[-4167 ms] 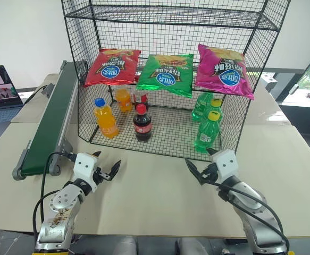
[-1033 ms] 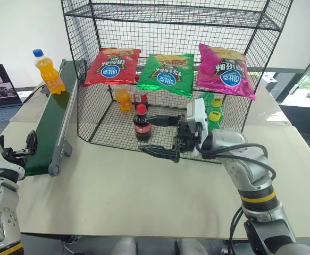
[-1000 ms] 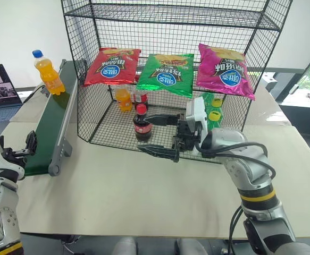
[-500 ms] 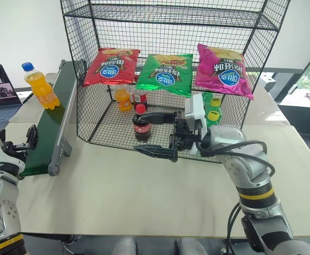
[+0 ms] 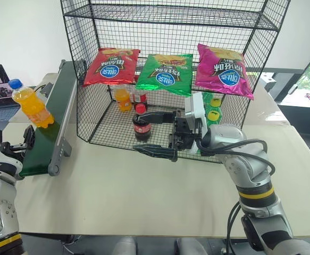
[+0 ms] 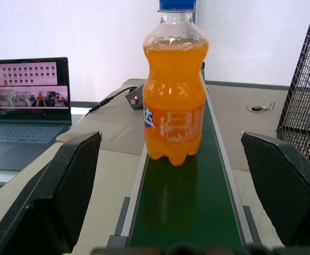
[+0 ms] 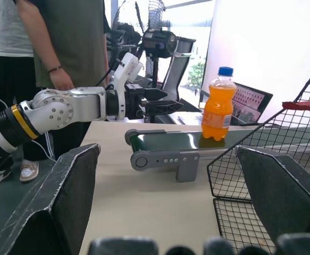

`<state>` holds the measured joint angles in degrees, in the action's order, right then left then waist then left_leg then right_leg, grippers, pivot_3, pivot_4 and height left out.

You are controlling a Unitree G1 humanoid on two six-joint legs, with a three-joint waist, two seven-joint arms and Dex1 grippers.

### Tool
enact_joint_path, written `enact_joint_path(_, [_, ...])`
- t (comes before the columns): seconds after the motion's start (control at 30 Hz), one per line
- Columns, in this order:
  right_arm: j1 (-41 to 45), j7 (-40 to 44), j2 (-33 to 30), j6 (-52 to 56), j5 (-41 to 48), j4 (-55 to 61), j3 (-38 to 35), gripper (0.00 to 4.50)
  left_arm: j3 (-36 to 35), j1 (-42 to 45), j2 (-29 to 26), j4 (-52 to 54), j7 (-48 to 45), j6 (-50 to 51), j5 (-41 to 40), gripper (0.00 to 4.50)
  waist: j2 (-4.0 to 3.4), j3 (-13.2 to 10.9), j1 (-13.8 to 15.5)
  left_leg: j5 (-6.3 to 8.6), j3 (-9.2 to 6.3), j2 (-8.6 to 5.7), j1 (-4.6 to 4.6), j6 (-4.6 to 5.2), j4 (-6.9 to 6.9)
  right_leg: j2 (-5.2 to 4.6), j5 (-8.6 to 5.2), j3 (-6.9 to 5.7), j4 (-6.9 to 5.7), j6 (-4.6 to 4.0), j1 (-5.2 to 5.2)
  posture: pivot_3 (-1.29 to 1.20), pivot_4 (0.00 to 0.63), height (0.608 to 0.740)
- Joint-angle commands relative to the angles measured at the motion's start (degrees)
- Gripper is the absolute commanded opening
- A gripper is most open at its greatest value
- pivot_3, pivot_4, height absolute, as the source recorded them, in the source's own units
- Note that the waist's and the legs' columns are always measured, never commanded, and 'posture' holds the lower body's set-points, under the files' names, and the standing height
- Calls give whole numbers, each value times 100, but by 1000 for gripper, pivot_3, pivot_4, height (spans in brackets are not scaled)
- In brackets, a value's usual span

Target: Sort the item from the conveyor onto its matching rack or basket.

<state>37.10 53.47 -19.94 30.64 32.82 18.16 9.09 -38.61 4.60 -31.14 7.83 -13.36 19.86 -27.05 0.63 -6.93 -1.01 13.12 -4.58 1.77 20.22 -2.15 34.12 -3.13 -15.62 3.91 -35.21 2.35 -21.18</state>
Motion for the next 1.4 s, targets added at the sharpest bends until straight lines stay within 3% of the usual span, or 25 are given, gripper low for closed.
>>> enact_joint_path(0.03, [105,-19,13,18,140,212,-46,4500,-152,127,-168,-9,31,-146,29,4484,0,0,-2,0,0,0,0,0,0,0,0,0,0,0,0,0,150,738])
enact_joint_path(0.43, [147,-61,38,66,184,265,-53,4500,-168,299,-320,-272,-86,-187,-52,4484,0,0,-2,0,0,0,0,0,-2,0,0,0,0,0,-1,0,150,738])
enact_joint_path(0.63, [131,-92,38,89,208,298,-59,4500,-270,303,-320,-363,-187,42,-360,2398,-1,-1,-2,0,0,1,0,0,-4,0,0,0,0,0,-2,0,150,738])
enact_joint_path(0.8, [83,-135,-13,118,223,355,-82,4500,-249,157,-260,9,-187,161,-483,2382,-2,-1,12,0,0,0,0,0,-4,0,0,0,-1,0,-3,0,150,738])
enact_joint_path(1.1, [-321,-517,-315,179,19,635,-75,4500,158,-137,-167,1986,109,1109,-1041,2382,29,-10,17,0,-1,-2,7,-2,-4,-7,0,-2,8,0,-2,0,150,738])
enact_joint_path(1.23, [-656,-985,-332,196,-351,674,48,4500,857,233,52,2245,331,1193,-937,2382,25,-11,23,0,0,1,2,-1,-14,-2,0,-1,7,0,-3,0,150,738])
enact_joint_path(1.4, [-849,-1658,-179,171,-895,673,182,4500,1926,1006,512,1525,333,777,-262,2382,24,-13,24,-3,-1,-5,4,-4,-8,-2,1,-1,9,0,-1,0,150,738])
